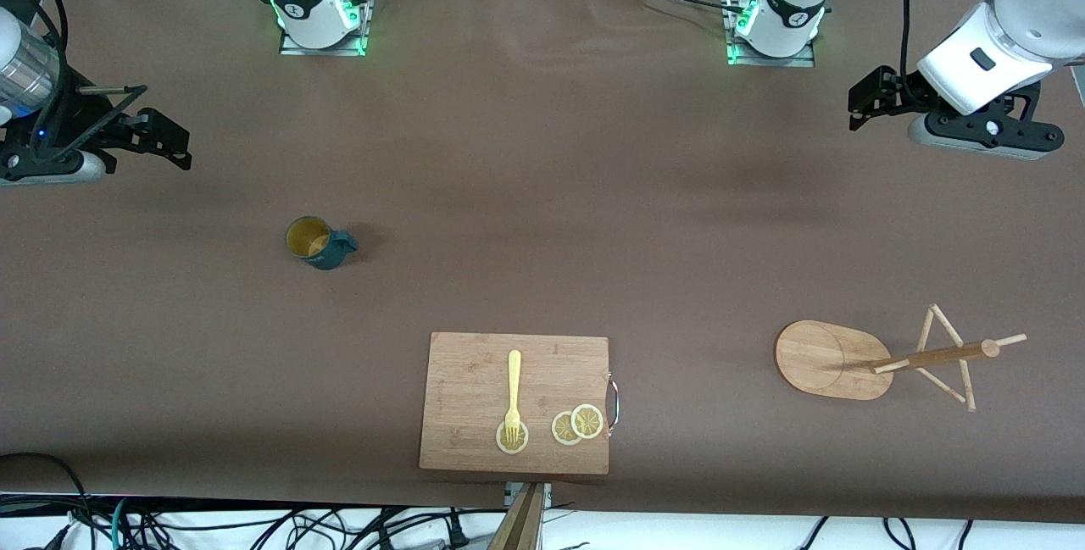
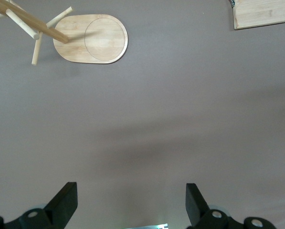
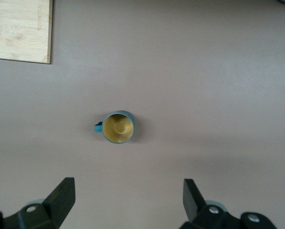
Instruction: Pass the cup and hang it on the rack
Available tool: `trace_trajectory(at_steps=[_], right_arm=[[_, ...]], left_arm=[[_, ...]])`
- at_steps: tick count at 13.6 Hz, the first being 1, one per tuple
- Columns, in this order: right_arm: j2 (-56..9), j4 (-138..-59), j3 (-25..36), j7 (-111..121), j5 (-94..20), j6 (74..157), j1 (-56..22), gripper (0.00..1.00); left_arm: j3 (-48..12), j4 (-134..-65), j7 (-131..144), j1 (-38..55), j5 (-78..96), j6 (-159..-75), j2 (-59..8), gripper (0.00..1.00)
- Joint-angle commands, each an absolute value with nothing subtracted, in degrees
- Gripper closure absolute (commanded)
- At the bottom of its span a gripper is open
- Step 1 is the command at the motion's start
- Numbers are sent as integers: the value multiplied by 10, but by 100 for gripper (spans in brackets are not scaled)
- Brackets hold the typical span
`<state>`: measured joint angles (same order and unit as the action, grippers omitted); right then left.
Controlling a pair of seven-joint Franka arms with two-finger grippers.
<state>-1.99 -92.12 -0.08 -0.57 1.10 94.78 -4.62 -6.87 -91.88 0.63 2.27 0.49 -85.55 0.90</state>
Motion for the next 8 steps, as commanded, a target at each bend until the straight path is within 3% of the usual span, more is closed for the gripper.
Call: trace_trajectory(at_steps=[1, 8], right_arm=[[-25, -913, -3, -4, 17, 940, -44, 0], [-33, -914, -3, 54, 15, 889, -44, 0]], left_arm=[[-70, -909, 2, 25, -9, -846, 11, 0], [-68, -907, 0, 23, -9, -845, 9, 0]])
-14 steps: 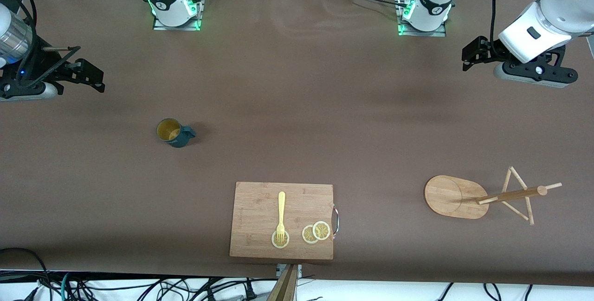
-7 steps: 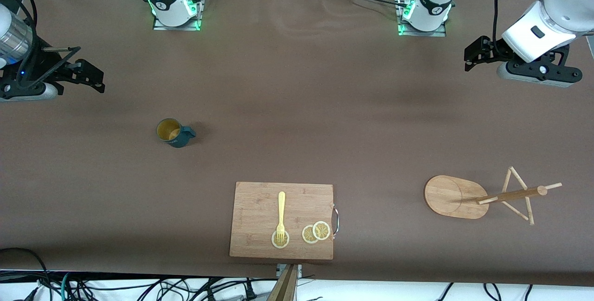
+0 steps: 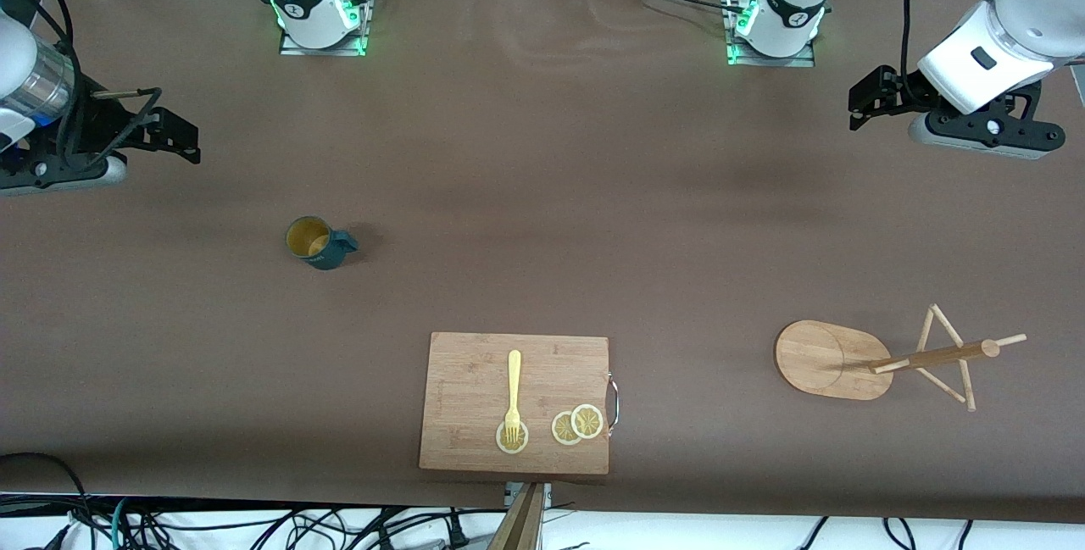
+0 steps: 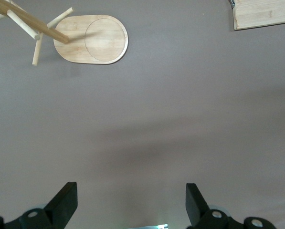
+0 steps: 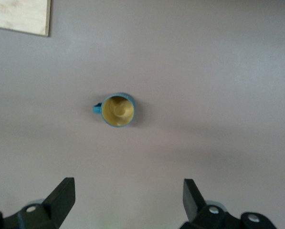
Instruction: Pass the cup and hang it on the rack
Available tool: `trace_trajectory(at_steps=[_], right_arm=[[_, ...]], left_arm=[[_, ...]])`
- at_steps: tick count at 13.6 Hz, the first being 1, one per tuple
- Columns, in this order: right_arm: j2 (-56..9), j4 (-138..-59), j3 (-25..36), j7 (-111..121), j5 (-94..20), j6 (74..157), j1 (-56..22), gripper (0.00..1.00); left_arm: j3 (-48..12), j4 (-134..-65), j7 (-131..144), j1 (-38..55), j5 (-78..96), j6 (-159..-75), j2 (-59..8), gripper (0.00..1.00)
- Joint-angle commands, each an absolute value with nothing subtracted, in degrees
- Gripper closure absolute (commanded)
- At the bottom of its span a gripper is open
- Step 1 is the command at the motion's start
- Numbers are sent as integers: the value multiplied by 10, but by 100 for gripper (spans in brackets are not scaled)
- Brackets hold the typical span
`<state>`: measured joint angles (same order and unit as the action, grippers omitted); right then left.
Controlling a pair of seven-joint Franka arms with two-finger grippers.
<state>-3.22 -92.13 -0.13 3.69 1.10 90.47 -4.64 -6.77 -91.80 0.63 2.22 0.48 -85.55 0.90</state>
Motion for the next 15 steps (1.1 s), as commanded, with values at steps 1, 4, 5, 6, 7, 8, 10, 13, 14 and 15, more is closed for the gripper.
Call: trace_trajectory(at_steps=[1, 4, 5, 6, 7, 8, 10, 13, 14, 15], right_arm=[[-33, -915, -3, 55, 18, 886, -44, 0], [-58, -919, -4, 54, 14, 860, -44, 0], [-74, -922, -4, 54, 12, 865, -44, 0], [-95, -923, -4, 54, 11, 874, -46, 0], [-111, -930, -4, 54, 11, 895, -46, 0], [-116, -950, -4, 54, 11, 929, -47, 0], [-114, -1023, -4, 54, 11, 1020, -47, 0], [-120, -1116, -5, 54, 11, 1156, -48, 1], [-136, -1128, -4, 54, 12, 1189, -48, 1], [-154, -1126, -4, 54, 12, 1206, -48, 2]], left_arm=[[-68, -907, 0, 22, -9, -845, 9, 0], [-67, -907, 1, 21, -8, -846, 9, 0], [-69, -907, 1, 22, -9, -845, 9, 0], [-70, -907, 2, 24, -9, -844, 10, 0], [-70, -907, 2, 24, -9, -845, 9, 0], [-70, -906, 2, 24, -9, -846, 8, 0], [-72, -907, 2, 29, -9, -843, 10, 0], [-75, -906, 2, 29, -10, -842, 10, 0], [-76, -906, 2, 29, -10, -841, 10, 0], [-76, -906, 2, 28, -9, -840, 10, 0]])
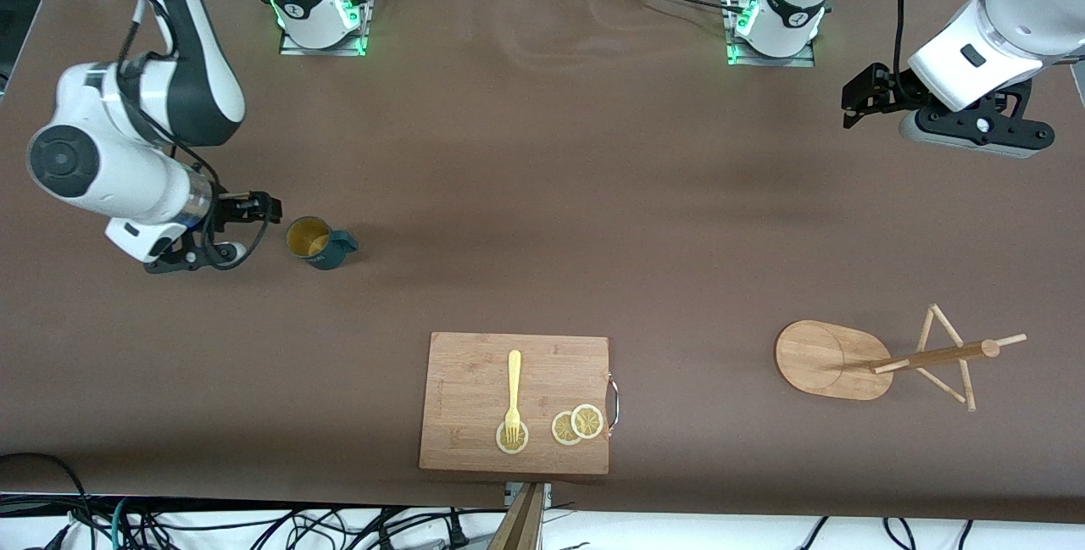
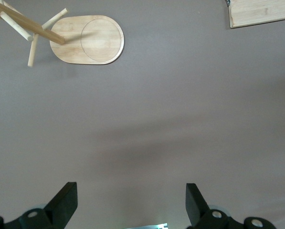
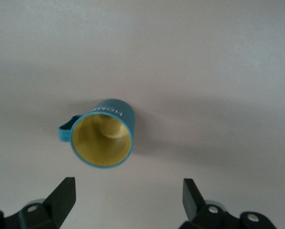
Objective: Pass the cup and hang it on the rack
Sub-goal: 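Reach the right gripper down to the teal mug and grasp its rim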
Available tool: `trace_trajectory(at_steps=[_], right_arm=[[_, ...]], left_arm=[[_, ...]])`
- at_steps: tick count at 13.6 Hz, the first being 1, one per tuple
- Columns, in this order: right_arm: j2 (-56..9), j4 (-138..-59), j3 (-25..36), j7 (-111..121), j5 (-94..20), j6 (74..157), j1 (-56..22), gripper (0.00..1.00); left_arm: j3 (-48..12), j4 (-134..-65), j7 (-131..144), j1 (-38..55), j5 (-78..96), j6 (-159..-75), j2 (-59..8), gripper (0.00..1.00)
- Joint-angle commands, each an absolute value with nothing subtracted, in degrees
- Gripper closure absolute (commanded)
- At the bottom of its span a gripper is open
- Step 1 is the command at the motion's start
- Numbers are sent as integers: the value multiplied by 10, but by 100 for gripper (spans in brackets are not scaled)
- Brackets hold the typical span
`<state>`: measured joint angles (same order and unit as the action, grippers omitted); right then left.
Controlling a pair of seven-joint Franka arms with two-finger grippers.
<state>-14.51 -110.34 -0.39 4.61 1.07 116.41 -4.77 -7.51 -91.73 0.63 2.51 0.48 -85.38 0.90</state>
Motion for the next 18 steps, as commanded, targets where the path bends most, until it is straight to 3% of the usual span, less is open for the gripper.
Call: trace_trajectory(at_steps=[1, 8, 10, 14, 18], right_arm=[[-167, -1124, -4, 54, 12, 1222, -48, 2], [-230, -1121, -4, 53, 11, 1284, -48, 3], [-237, -1121, -5, 52, 11, 1288, -48, 14], [-245, -1124, -5, 47, 11, 1295, -48, 52], [-249, -1134, -7, 44, 10, 1301, -48, 65]], left_arm=[[-75, -906, 2, 27, -9, -838, 10, 0], [-76, -906, 4, 28, -8, -827, 11, 0], [-76, -906, 4, 28, -8, -825, 11, 0], [-75, -906, 5, 27, -8, -822, 11, 0], [-75, -906, 5, 27, -8, -822, 11, 0]])
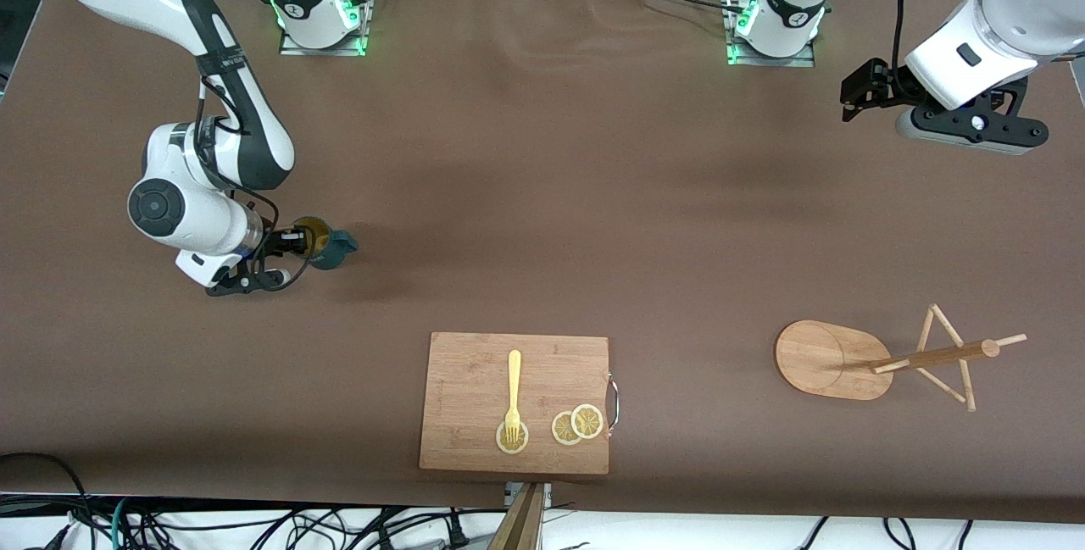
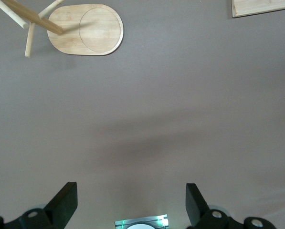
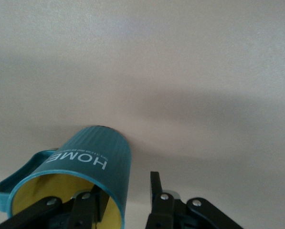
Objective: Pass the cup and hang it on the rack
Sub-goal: 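Reach the right gripper down to the teal mug and grasp its rim, then carry the teal mug with the right gripper toward the table middle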
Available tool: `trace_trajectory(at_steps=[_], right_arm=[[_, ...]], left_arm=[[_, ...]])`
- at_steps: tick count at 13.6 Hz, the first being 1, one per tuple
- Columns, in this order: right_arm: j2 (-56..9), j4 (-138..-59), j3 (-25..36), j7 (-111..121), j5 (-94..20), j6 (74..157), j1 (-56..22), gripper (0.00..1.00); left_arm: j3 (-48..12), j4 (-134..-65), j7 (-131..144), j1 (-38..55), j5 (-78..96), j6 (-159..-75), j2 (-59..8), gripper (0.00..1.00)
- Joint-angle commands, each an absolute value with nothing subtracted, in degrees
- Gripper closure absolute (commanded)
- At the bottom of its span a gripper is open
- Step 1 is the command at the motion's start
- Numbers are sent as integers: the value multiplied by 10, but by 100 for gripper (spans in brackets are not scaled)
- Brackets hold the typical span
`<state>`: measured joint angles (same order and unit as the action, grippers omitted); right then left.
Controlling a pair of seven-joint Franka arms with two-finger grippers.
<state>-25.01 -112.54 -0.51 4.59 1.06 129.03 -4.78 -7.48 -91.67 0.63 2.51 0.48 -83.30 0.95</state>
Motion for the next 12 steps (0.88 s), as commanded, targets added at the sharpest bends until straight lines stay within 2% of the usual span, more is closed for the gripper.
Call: trace_trajectory(at_steps=[1, 2, 3, 9, 12], right_arm=[[-249, -1134, -9, 43, 10, 1296, -49, 78], [-246, -1133, -11, 43, 10, 1295, -49, 89], [-243, -1132, -21, 43, 10, 1293, -49, 94], [-231, -1092, -112, 11, 13, 1273, -55, 100], [-265, -978, -126, -12, 22, 1191, -144, 100]], left_arm=[[-76, -906, 5, 27, -8, -822, 11, 0], [-76, -906, 5, 27, -8, -822, 11, 0], [-76, -906, 5, 27, -8, -822, 11, 0], [-76, -906, 5, 27, -8, -810, 11, 0], [-76, -906, 5, 29, -9, -809, 11, 0]])
